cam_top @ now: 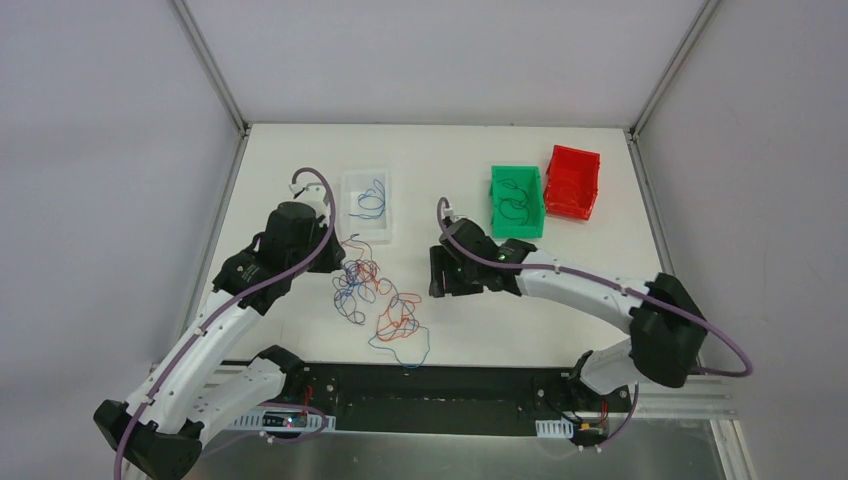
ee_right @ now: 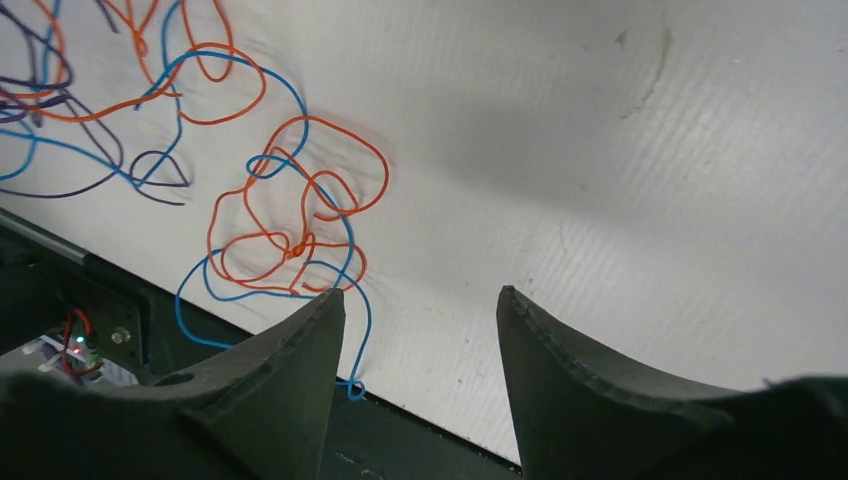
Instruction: Untangle the cables
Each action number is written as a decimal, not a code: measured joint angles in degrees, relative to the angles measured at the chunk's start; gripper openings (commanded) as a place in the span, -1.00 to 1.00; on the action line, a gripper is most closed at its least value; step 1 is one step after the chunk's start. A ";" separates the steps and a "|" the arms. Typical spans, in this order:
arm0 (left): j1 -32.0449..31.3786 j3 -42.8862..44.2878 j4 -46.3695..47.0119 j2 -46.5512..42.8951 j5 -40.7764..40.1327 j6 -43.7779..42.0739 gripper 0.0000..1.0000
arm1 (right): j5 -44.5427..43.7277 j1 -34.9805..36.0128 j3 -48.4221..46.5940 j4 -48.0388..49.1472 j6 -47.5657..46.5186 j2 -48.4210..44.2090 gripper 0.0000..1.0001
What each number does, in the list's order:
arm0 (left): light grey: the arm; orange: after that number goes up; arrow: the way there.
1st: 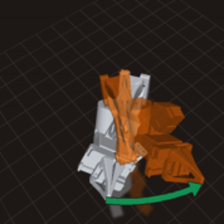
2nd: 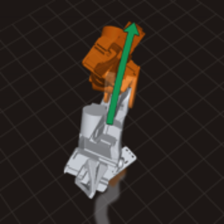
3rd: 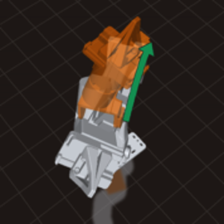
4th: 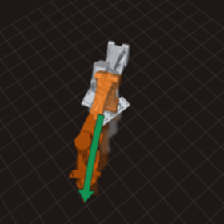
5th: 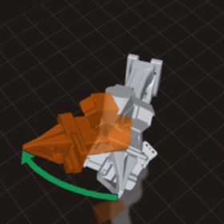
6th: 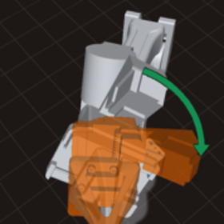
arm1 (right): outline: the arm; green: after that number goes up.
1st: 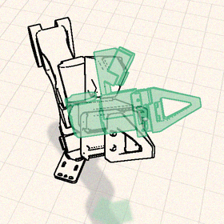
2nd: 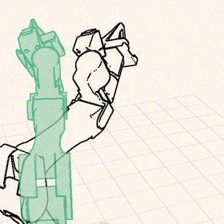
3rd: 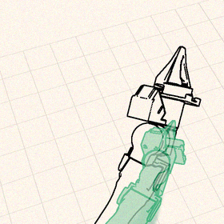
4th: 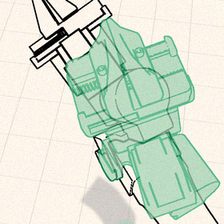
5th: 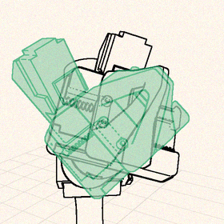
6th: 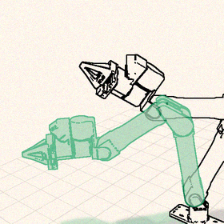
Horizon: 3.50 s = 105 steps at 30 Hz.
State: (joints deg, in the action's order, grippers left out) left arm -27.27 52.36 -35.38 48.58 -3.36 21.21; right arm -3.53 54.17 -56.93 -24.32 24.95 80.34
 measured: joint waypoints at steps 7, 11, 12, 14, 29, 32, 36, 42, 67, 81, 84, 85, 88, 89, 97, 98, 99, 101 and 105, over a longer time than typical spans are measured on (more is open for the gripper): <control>0.00 0.00 -0.04 -1.86 0.00 -1.44 -1.00 | 1.57 2.19 -2.93 4.55 0.37 12.31 0.35; 0.00 -0.02 -0.09 -1.97 0.28 -2.43 -1.00 | 3.48 2.84 -2.93 8.28 2.01 13.99 0.31; 0.00 -0.02 -0.11 -1.97 0.42 -2.67 -1.00 | 3.85 3.02 -2.93 9.27 2.43 14.40 0.29; 0.00 0.00 -0.20 -1.92 0.76 -3.02 -1.00 | 4.31 3.30 -2.97 11.17 3.21 15.67 0.26; 0.00 0.00 -1.36 -1.03 2.82 -5.70 -1.00 | -0.24 4.39 -2.78 16.37 7.74 20.26 -1.00; 0.00 0.00 -1.38 -1.03 2.82 -5.79 -1.00 | -5.27 4.28 -1.20 14.34 8.04 16.81 -1.00; 0.00 0.00 -1.38 -1.11 2.80 -5.86 -1.00 | -11.93 3.15 -0.48 9.77 7.74 6.56 -1.00; 0.00 0.00 -1.38 -1.40 2.75 -5.86 -1.00 | -19.04 -2.23 -0.70 4.37 6.49 -12.50 -1.00; 0.00 0.00 -7.74 -4.39 -21.97 -1.31 -1.00 | -32.48 -36.11 -9.07 -22.58 5.20 -27.58 -1.00; 0.00 2.23 -3.96 2.58 7.32 -4.46 0.21 | 2.49 -36.26 -11.74 -15.78 2.64 -27.87 -1.00; 0.00 2.38 -2.64 2.80 12.00 -4.96 0.70 | 7.50 -36.26 -15.72 -14.53 2.89 -27.17 -1.00; 0.00 2.38 -2.27 2.86 13.25 -5.20 0.80 | 8.92 -36.26 -17.09 -14.23 3.10 -26.82 -1.00; -0.04 2.38 -0.55 3.26 17.22 -5.07 0.98 | 12.17 -36.26 -20.74 -13.29 4.11 -25.49 -1.00; -0.07 2.38 0.02 3.41 18.08 -4.98 0.98 | 13.16 -36.26 -21.86 -12.85 4.55 -24.94 -1.00; -4.74 -0.42 13.90 2.89 22.49 -4.68 0.92 | 18.49 -36.26 -26.49 -10.03 9.38 -20.41 -1.00; -6.10 -1.92 16.94 2.49 22.23 -4.72 0.93 | 19.08 -36.26 -26.88 -9.60 10.16 -19.91 -1.00; -7.34 -3.30 19.43 2.14 21.68 -4.74 0.92 | 19.63 -36.26 -27.32 -9.09 10.95 -19.47 -1.00; -10.34 -6.78 25.90 1.68 19.85 -4.76 0.91 | 20.87 -36.26 -28.20 -8.00 12.55 -18.69 -1.00; -12.94 -12.13 38.45 2.67 18.43 -4.90 0.88 | 23.76 -36.26 -30.10 -5.01 16.09 -17.22 -1.00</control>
State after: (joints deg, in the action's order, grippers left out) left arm -40.21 40.23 3.07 51.24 15.07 16.32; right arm 20.23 17.91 -87.02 -29.32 41.04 63.11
